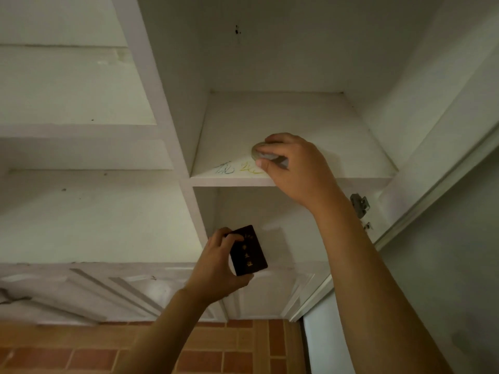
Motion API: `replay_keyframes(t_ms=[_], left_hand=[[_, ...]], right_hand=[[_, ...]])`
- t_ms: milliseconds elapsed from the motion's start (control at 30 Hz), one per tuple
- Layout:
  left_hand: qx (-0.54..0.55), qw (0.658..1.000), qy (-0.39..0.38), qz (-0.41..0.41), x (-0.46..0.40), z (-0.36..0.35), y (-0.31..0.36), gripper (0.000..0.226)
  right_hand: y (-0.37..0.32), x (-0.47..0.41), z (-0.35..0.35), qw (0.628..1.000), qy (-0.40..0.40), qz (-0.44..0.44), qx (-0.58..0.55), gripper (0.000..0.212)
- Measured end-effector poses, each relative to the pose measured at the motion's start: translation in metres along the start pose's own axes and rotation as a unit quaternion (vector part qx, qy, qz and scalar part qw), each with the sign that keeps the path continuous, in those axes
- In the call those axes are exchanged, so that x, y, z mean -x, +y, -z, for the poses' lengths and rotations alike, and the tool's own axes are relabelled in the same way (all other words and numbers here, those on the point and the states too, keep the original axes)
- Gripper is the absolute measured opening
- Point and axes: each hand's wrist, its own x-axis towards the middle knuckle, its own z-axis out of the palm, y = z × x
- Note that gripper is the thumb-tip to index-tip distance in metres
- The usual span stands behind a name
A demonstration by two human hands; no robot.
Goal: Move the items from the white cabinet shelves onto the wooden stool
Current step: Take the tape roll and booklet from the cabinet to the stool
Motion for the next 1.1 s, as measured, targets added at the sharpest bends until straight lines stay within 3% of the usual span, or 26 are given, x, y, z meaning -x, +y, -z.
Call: replay_keyframes(t_ms=[567, 900, 1100], left_hand=[[0.001, 0.99, 0.137, -0.021, 0.089, 0.102, 0.033, 0.082], [0.009, 0.967, 0.255, 0.017, 0.195, 0.174, 0.018, 0.081], [0.005, 0.946, 0.321, 0.035, 0.267, 0.218, 0.01, 0.08]], right_hand=[[-0.045, 0.03, -0.011, 0.999, 0.016, 0.031, -0.007, 0.017], [-0.148, 0.097, -0.03, 0.997, 0.011, 0.042, -0.069, 0.028], [-0.226, 0.132, -0.041, 0.992, 0.003, 0.074, -0.102, 0.023]])
